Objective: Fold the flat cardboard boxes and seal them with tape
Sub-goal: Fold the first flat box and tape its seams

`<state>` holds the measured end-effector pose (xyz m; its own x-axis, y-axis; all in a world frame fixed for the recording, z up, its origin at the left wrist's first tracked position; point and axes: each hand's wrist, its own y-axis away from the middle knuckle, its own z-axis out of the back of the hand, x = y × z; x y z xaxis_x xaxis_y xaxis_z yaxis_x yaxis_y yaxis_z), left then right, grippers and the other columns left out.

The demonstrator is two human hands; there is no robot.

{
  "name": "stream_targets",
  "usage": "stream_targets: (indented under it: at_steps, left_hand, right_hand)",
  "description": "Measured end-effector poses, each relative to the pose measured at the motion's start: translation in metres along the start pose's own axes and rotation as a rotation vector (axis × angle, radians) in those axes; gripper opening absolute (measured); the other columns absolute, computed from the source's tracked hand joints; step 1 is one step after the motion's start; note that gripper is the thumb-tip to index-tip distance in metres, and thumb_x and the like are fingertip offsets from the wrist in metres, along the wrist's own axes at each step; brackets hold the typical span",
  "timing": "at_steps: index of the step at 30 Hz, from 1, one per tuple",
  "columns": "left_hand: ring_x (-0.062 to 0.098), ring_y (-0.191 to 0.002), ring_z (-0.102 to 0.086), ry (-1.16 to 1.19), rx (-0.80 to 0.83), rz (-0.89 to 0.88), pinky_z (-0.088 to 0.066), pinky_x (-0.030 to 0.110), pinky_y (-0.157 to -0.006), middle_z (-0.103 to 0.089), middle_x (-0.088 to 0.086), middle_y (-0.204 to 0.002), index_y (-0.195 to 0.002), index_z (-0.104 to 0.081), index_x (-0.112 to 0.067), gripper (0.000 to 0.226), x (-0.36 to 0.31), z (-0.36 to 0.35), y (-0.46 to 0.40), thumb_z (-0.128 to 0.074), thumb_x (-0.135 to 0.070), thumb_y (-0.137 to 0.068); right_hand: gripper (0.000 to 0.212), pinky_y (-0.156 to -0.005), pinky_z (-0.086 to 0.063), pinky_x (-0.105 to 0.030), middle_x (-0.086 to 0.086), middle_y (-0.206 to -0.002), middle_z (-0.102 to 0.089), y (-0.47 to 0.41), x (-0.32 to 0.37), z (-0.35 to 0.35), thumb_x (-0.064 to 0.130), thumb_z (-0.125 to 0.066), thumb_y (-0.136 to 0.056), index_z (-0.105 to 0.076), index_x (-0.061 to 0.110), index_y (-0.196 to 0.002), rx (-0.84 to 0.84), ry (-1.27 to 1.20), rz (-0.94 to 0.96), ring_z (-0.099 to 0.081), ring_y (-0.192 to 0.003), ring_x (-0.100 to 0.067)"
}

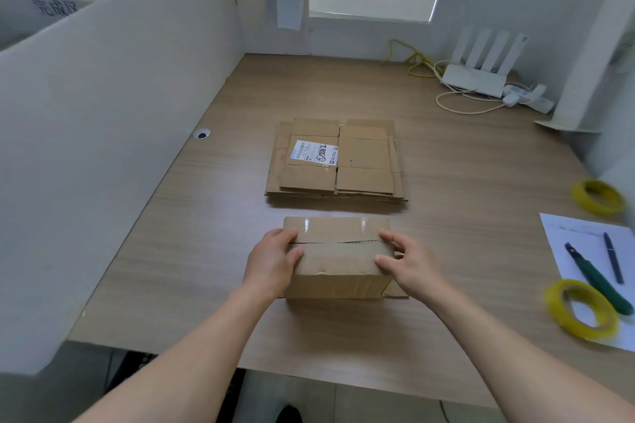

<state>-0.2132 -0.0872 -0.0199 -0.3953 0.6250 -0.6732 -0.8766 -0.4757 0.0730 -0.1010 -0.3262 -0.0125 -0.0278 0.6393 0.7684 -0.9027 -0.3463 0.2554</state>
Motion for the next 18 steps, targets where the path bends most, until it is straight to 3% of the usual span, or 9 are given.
stream_targets:
  at_steps: [4,9,13,18]
  left_hand:
    - [0.011,-0.097,-0.05,0.054,0.037,0.051,-0.037,0.026,-0.082,-0.057,-0.007,-0.115,-0.123,-0.051,-0.022,0.027,0.001,-0.006,-0.002,-0.053,-0.029,-0.098]
    - [0.016,-0.095,-0.054,0.083,0.004,0.069,-0.041,0.031,-0.077,-0.057,-0.005,-0.108,-0.107,-0.046,-0.022,0.013,0.0,-0.008,-0.01,-0.049,-0.032,-0.099]
    - [0.006,-0.082,-0.05,0.086,-0.013,0.076,-0.035,0.021,-0.061,-0.052,-0.003,-0.105,-0.101,-0.042,-0.028,0.007,0.002,-0.009,-0.014,-0.048,-0.032,-0.099]
    - [0.018,-0.089,-0.055,0.065,0.006,0.041,-0.046,0.036,-0.075,-0.05,-0.001,-0.108,-0.102,-0.042,-0.029,0.007,0.008,-0.009,-0.017,-0.047,-0.034,-0.099]
  right_hand:
    - [0.044,-0.101,-0.048,-0.039,0.007,-0.127,-0.064,0.004,0.001,-0.007,0.022,-0.071,-0.086,-0.063,0.024,-0.129,-0.061,0.027,0.015,-0.059,-0.114,-0.016]
    - [0.024,-0.086,-0.049,-0.029,0.017,-0.102,-0.064,0.012,0.002,-0.018,0.031,-0.072,-0.086,-0.068,0.029,-0.11,-0.2,0.047,0.007,-0.06,-0.099,-0.008]
    - [0.017,-0.083,-0.05,-0.031,0.025,-0.092,-0.062,0.012,0.002,-0.021,0.029,-0.072,-0.086,-0.064,0.038,-0.098,-0.23,-0.022,-0.029,-0.061,-0.092,-0.008]
    - [0.012,-0.08,-0.052,-0.035,0.013,-0.089,-0.067,0.014,0.0,-0.028,0.025,-0.07,-0.088,-0.068,0.033,-0.097,-0.304,-0.121,-0.067,-0.064,-0.085,-0.011]
